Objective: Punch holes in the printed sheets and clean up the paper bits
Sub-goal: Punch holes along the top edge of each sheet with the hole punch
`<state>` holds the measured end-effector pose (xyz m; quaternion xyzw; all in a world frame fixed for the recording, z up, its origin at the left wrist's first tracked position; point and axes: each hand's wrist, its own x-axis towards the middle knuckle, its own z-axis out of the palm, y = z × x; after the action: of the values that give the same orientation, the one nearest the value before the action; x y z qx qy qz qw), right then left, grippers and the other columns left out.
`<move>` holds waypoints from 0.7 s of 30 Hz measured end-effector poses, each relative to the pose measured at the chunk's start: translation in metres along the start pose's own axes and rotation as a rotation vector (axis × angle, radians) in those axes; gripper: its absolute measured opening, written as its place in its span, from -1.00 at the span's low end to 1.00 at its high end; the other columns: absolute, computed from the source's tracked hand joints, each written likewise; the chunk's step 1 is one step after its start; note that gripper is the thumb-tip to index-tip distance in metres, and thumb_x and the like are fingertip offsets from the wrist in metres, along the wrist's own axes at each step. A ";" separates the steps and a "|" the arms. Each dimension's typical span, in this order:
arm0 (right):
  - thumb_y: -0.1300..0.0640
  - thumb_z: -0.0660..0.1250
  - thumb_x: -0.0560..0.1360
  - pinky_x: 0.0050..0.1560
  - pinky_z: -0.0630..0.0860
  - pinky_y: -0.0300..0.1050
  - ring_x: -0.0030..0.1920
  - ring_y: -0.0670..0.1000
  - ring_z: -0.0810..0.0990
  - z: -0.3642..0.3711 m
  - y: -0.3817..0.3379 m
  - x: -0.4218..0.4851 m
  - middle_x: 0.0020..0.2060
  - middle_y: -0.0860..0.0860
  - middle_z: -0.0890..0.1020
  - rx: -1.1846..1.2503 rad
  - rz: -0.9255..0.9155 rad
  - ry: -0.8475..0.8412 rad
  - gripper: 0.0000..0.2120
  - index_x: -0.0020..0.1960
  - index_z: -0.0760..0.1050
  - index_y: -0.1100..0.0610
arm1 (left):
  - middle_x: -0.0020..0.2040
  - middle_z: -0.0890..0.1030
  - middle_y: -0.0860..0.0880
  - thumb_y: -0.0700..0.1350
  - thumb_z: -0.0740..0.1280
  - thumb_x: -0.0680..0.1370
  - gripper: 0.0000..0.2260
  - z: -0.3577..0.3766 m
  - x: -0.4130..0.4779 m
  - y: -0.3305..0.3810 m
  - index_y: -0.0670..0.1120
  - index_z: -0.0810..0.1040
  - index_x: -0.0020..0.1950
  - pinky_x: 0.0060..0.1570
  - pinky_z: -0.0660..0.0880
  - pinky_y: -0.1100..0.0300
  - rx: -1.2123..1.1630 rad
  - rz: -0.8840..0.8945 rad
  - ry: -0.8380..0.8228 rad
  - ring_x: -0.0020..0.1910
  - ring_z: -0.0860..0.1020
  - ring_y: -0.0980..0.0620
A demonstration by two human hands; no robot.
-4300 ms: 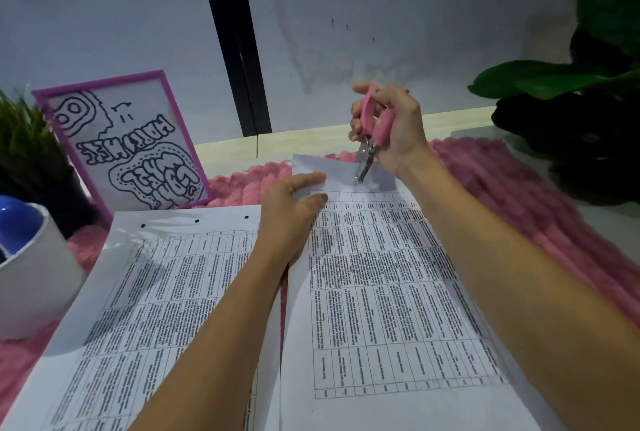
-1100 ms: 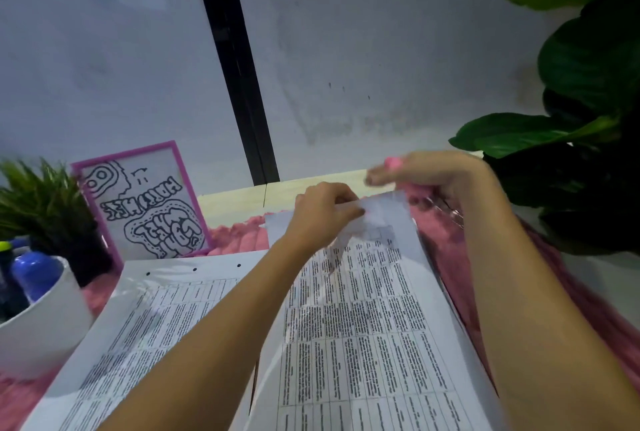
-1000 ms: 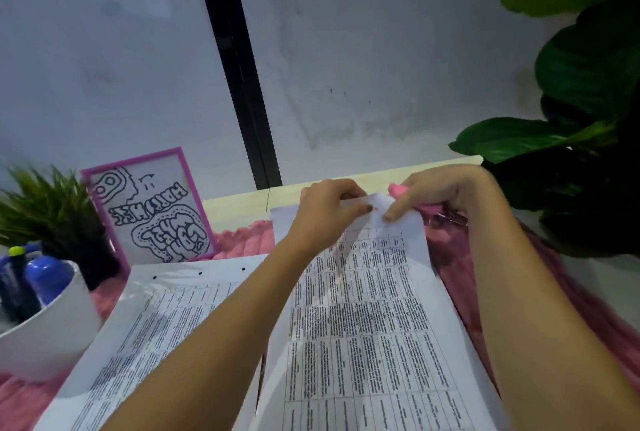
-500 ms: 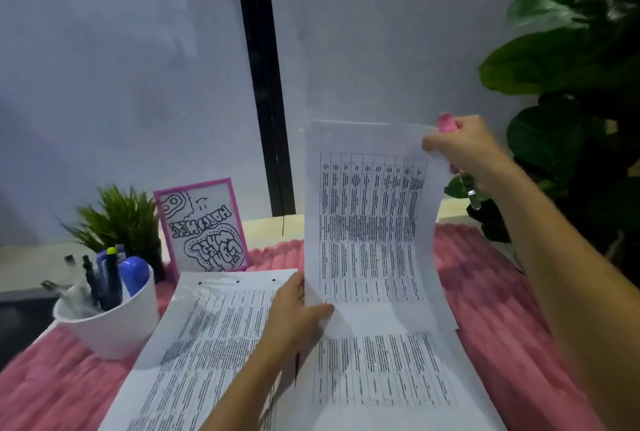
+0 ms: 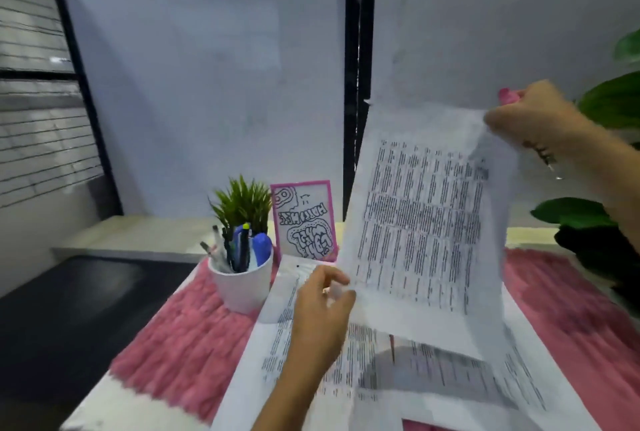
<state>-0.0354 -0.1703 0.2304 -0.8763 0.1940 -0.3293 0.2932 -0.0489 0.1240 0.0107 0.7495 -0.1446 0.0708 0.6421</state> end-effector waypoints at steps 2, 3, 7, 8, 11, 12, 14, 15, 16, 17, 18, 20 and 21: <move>0.24 0.36 0.40 -0.39 0.29 -0.17 -0.39 0.11 0.39 0.033 -0.013 -0.008 -0.43 0.13 0.41 -0.060 -0.023 -0.127 -0.78 -0.36 0.37 0.21 | -0.23 0.67 0.08 -0.21 0.43 0.46 -0.86 -0.042 -0.020 -0.012 0.04 0.63 -0.20 -0.16 0.51 0.13 -0.006 -0.047 0.055 -0.19 0.58 0.08; 0.27 0.37 0.40 -0.43 0.29 -0.22 -0.40 0.10 0.40 0.054 -0.016 -0.014 -0.44 0.12 0.42 -0.082 -0.024 -0.223 -0.79 -0.36 0.39 0.23 | -0.26 0.69 0.08 -0.20 0.46 0.45 -0.85 -0.062 -0.031 -0.019 0.06 0.67 -0.22 -0.14 0.55 0.09 0.002 -0.085 0.075 -0.22 0.60 0.06; 0.26 0.35 0.43 -0.36 0.40 -0.23 -0.35 0.02 0.40 0.157 -0.010 -0.042 -0.31 0.10 0.47 -0.263 -0.058 -0.582 -0.87 -0.25 0.43 0.22 | -0.24 0.71 0.13 -0.27 0.48 0.42 -0.80 -0.118 -0.064 -0.053 0.05 0.71 -0.22 -0.02 0.60 0.10 0.172 -0.214 0.072 -0.20 0.67 0.15; 0.25 0.36 0.42 -0.33 0.40 -0.21 -0.35 0.01 0.40 0.181 -0.005 -0.049 -0.30 0.10 0.47 -0.284 -0.042 -0.613 -0.90 -0.20 0.45 0.24 | -0.23 0.71 0.16 -0.26 0.49 0.41 -0.80 -0.125 -0.070 -0.061 0.06 0.71 -0.21 -0.02 0.60 0.17 0.206 -0.224 0.062 -0.21 0.67 0.18; 0.21 0.39 0.39 -0.30 0.48 -0.16 -0.32 0.03 0.51 0.240 0.014 -0.061 -0.27 0.11 0.56 -0.298 0.031 -0.631 -0.86 -0.12 0.50 0.26 | -0.24 0.67 0.30 -0.30 0.55 0.35 -0.72 -0.130 -0.081 -0.086 0.12 0.68 -0.30 -0.12 0.48 0.53 0.313 -0.139 0.087 -0.17 0.63 0.32; 0.18 0.39 0.40 -0.26 0.51 -0.14 -0.28 0.04 0.55 0.253 0.018 -0.066 -0.23 0.11 0.59 -0.295 0.041 -0.642 -0.85 -0.10 0.52 0.23 | -0.25 0.66 0.33 -0.33 0.56 0.33 -0.67 -0.129 -0.084 -0.095 0.13 0.66 -0.31 -0.13 0.45 0.57 0.337 -0.091 0.107 -0.17 0.62 0.36; 0.18 0.33 0.46 -0.28 0.48 -0.16 -0.28 0.01 0.53 0.267 0.024 -0.074 -0.25 0.06 0.56 -0.303 0.003 -0.642 -0.91 -0.19 0.47 0.17 | -0.25 0.65 0.34 -0.33 0.56 0.31 -0.63 -0.126 -0.087 -0.108 0.18 0.63 -0.26 -0.16 0.44 0.57 0.376 0.008 0.152 -0.20 0.62 0.35; 0.19 0.29 0.49 -0.31 0.42 -0.19 -0.30 -0.02 0.50 0.269 0.025 -0.078 -0.29 0.04 0.51 -0.317 -0.006 -0.638 -0.86 -0.24 0.41 0.14 | -0.24 0.65 0.33 -0.31 0.57 0.29 -0.60 -0.126 -0.087 -0.112 0.20 0.62 -0.18 -0.19 0.47 0.54 0.408 0.062 0.160 -0.23 0.62 0.34; 0.21 0.27 0.49 -0.35 0.37 -0.21 -0.33 -0.02 0.47 0.272 0.028 -0.081 -0.33 0.02 0.48 -0.327 0.003 -0.629 -0.84 -0.26 0.38 0.13 | -0.22 0.64 0.32 -0.30 0.57 0.28 -0.56 -0.125 -0.086 -0.115 0.23 0.59 -0.14 -0.22 0.50 0.49 0.424 0.121 0.162 -0.26 0.62 0.34; 0.23 0.26 0.48 -0.38 0.33 -0.22 -0.37 -0.03 0.43 0.275 0.031 -0.083 -0.36 0.00 0.45 -0.347 0.017 -0.630 -0.83 -0.28 0.37 0.14 | -0.20 0.63 0.32 -0.24 0.58 0.26 -0.56 -0.125 -0.085 -0.120 0.27 0.56 -0.13 -0.25 0.52 0.47 0.457 0.153 0.187 -0.26 0.60 0.37; 0.25 0.26 0.47 -0.41 0.30 -0.23 -0.39 -0.03 0.39 0.276 0.035 -0.085 -0.37 0.00 0.42 -0.375 0.013 -0.640 -0.82 -0.30 0.36 0.15 | -0.17 0.62 0.33 -0.11 0.58 0.25 -0.61 -0.126 -0.084 -0.115 0.33 0.55 -0.14 -0.27 0.49 0.53 0.453 0.160 0.211 -0.24 0.58 0.42; 0.25 0.24 0.48 -0.42 0.30 -0.26 -0.39 -0.05 0.36 0.277 0.040 -0.086 -0.36 -0.01 0.39 -0.425 -0.023 -0.662 -0.84 -0.28 0.41 0.16 | -0.22 0.59 0.40 0.22 0.51 0.15 -0.73 -0.135 -0.084 -0.113 0.39 0.58 -0.20 -0.26 0.37 0.66 0.429 0.106 0.101 -0.15 0.53 0.48; 0.25 0.23 0.48 -0.42 0.31 -0.27 -0.39 -0.05 0.36 0.278 0.042 -0.085 -0.35 -0.03 0.38 -0.437 -0.039 -0.680 -0.85 -0.27 0.41 0.14 | -0.29 0.57 0.42 0.25 0.50 0.06 -0.74 -0.140 -0.084 -0.112 0.31 0.62 -0.29 -0.25 0.36 0.63 0.456 0.078 0.006 -0.14 0.53 0.42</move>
<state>0.0900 -0.0491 -0.0057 -0.9805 0.1348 0.0230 0.1414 -0.0828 0.2870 -0.0960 0.8690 -0.1518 0.1284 0.4531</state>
